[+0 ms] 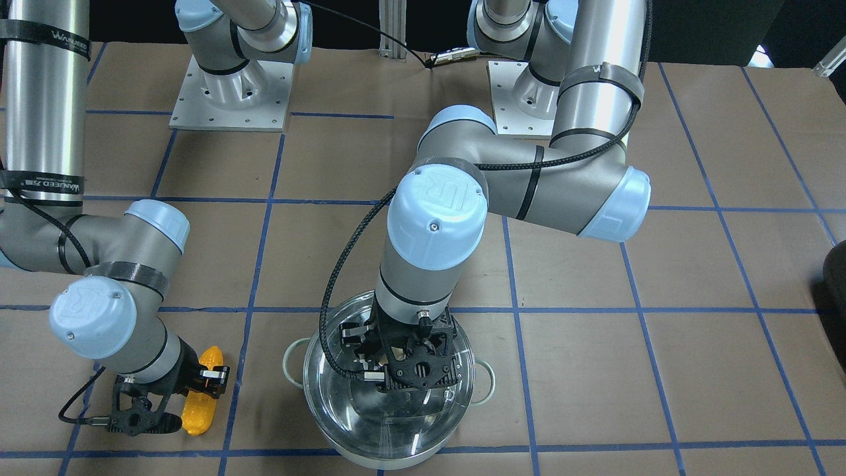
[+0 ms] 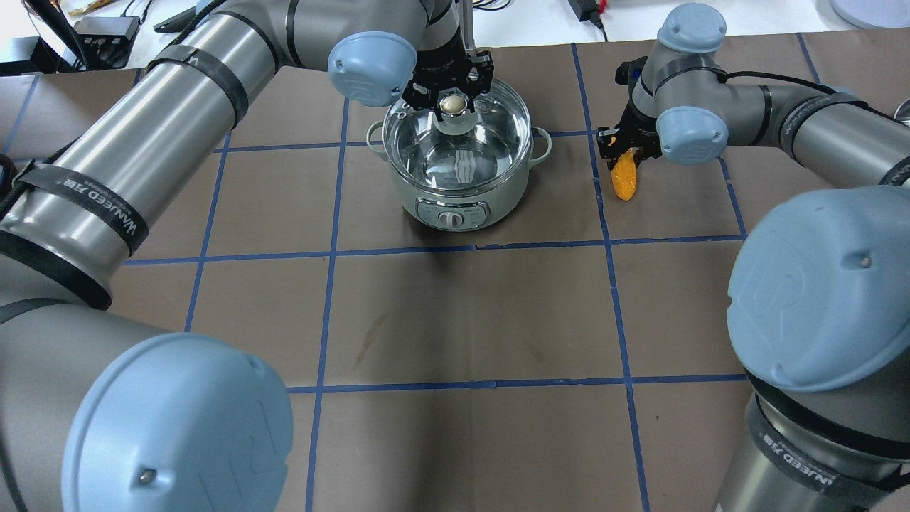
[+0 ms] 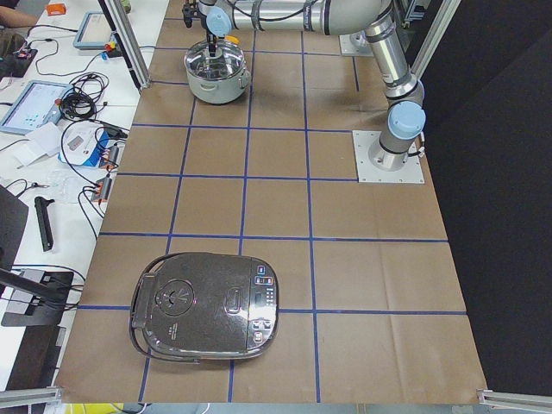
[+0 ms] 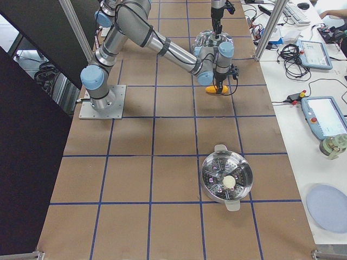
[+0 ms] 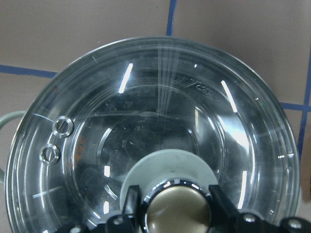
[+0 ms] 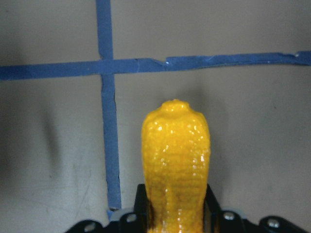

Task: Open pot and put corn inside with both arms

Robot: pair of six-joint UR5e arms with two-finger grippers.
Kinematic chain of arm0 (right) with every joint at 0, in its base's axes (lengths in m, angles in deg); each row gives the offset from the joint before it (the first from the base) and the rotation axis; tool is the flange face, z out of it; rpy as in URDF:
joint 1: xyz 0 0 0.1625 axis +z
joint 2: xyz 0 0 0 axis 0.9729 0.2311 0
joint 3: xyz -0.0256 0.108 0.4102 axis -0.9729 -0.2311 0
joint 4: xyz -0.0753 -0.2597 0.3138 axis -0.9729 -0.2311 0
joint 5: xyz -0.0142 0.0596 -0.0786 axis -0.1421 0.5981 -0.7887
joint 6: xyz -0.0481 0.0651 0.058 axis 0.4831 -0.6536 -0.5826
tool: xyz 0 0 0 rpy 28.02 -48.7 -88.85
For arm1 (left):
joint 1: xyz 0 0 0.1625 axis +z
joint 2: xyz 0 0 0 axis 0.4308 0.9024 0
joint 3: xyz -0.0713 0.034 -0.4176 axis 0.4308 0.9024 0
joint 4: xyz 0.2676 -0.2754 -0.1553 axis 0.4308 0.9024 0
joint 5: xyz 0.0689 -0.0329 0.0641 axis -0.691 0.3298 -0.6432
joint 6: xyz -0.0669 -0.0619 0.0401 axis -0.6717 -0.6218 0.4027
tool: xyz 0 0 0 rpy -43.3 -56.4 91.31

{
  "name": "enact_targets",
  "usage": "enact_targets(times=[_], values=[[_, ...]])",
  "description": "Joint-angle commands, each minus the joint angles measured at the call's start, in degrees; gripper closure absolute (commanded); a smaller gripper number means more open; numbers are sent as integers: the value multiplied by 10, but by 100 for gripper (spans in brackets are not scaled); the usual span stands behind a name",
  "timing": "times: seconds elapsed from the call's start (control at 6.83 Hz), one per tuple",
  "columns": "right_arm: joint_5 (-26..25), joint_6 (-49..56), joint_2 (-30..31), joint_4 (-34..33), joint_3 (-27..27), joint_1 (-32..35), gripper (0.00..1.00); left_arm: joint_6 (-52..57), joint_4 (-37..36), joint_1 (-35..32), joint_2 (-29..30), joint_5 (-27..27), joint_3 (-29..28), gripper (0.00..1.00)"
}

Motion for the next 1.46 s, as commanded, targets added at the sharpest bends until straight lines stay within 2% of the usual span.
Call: enact_targets(times=[0.0,0.15,0.29,0.44,0.73,0.88,1.02,1.17,1.32], values=[[3,-1,7,8,-4,0,74,57,52,35,-71,-7,4,79],[3,-13,38,6,-7,3,74,140,81,109,-103,-25,16,79],[2,-30,90,35,-16,10,74,232,93,178,-117,-25,44,79],[3,-58,125,103,-52,44,74,293,76,233,-117,-20,92,85],[-12,-95,100,138,-134,145,74,312,-32,267,-99,-20,189,86],[-24,-129,67,137,-170,183,73,310,-96,268,-85,-20,246,86],[-23,-143,30,135,-203,214,73,313,-172,269,-60,-20,276,85],[-22,-152,-8,130,-227,234,73,311,-209,269,-58,-20,298,46],[-22,-155,-26,128,-233,237,73,313,-210,270,-58,-19,309,0]])
